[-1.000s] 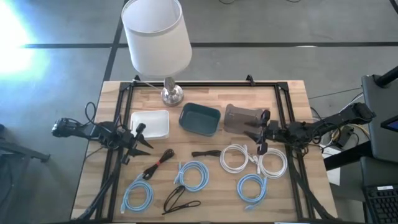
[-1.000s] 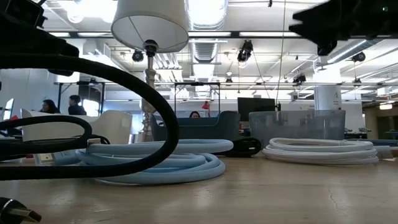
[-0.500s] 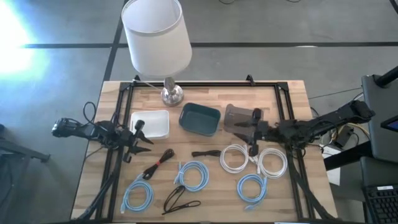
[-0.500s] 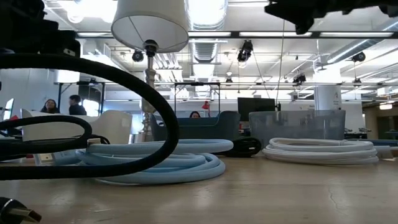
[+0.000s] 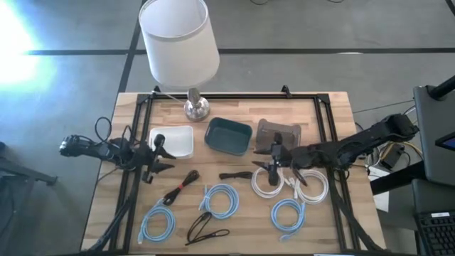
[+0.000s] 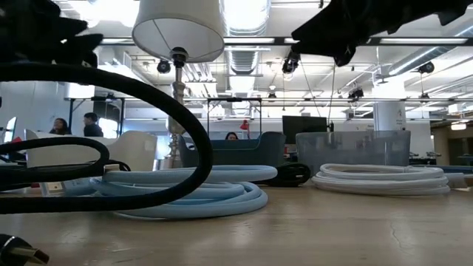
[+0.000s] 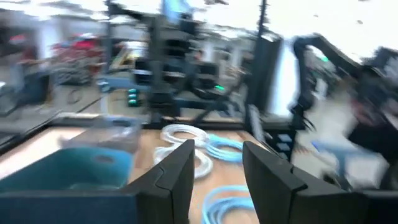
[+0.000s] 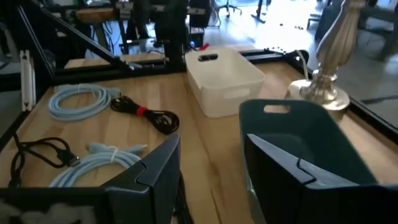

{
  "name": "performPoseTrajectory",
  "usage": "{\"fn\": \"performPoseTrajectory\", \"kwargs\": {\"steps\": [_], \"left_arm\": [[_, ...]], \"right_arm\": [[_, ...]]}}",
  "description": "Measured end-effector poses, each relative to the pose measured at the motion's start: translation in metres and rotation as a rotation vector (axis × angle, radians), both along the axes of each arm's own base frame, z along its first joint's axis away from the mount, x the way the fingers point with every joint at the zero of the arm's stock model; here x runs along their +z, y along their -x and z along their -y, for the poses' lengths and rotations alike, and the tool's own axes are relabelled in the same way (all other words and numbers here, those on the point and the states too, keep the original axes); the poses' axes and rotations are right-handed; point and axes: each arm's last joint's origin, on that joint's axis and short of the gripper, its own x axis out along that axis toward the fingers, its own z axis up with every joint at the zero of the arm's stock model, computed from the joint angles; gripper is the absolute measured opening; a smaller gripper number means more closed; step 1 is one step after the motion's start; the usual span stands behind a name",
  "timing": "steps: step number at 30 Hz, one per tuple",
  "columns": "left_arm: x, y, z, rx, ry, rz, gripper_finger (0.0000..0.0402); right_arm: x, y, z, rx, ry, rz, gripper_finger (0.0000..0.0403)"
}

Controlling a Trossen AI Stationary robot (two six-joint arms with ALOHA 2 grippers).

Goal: Pick & Place USB Port
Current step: Put the middle blue charger cable into the blue bin

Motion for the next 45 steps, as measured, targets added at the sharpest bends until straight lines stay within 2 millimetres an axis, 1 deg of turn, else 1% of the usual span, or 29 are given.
{"fn": "performPoseTrajectory", "kwargs": {"steps": [4,6,9,12,14,18,23,26,30,33,35,38,42,45], "left_arm": [[0.0,0.0,-0.005,0.155,0.095,-0.005,0.014],[0.001,0.0,-0.006,0.181,0.111,-0.001,0.0139],[0.006,0.0,-0.004,0.129,0.096,0.058,0.0134],[0.018,0.0,-0.002,0.047,0.145,0.151,0.0124],[0.027,-0.001,-0.001,0.031,0.159,0.157,0.0118],[0.044,-0.008,-0.001,0.084,0.132,0.068,0.0115],[0.073,-0.026,0.002,0.114,0.087,-0.081,0.0124],[0.085,-0.041,0.005,0.12,0.055,-0.194,0.0134],[0.089,-0.068,0.011,0.12,-0.002,-0.305,0.0151],[0.087,-0.089,0.015,0.116,-0.012,-0.377,0.0165],[0.075,-0.103,0.019,0.097,-0.023,-0.465,0.0173],[0.068,-0.125,0.024,0.071,-0.009,-0.503,0.018],[0.038,-0.15,0.033,0.059,0.024,-0.667,0.018],[0.028,-0.168,0.043,0.042,0.037,-0.705,0.0179]], "right_arm": [[-0.008,-0.006,-0.002,-0.002,0.0,-0.026,0.0173],[-0.013,-0.008,-0.002,-0.003,0.002,-0.041,0.0173],[-0.017,-0.013,-0.003,-0.006,0.002,-0.038,0.0173],[-0.021,-0.018,-0.001,-0.018,-0.002,-0.019,0.0173],[-0.023,-0.022,0.003,-0.032,-0.001,-0.023,0.0173],[-0.03,-0.031,0.01,0.011,-0.024,-0.058,0.0173],[-0.029,-0.042,0.013,0.05,-0.042,-0.063,0.0173],[-0.025,-0.044,0.012,0.061,-0.014,-0.065,0.0173],[-0.021,-0.044,0.012,0.066,-0.005,-0.061,0.0173],[-0.02,-0.044,0.012,0.065,-0.01,-0.056,0.0173],[-0.02,-0.044,0.012,0.067,-0.003,-0.058,0.0173],[-0.02,-0.043,0.012,0.068,0.0,-0.062,0.0173],[-0.02,-0.043,0.012,0.069,0.004,-0.063,0.0173],[-0.02,-0.043,0.012,0.069,0.003,-0.063,0.0173]]}}
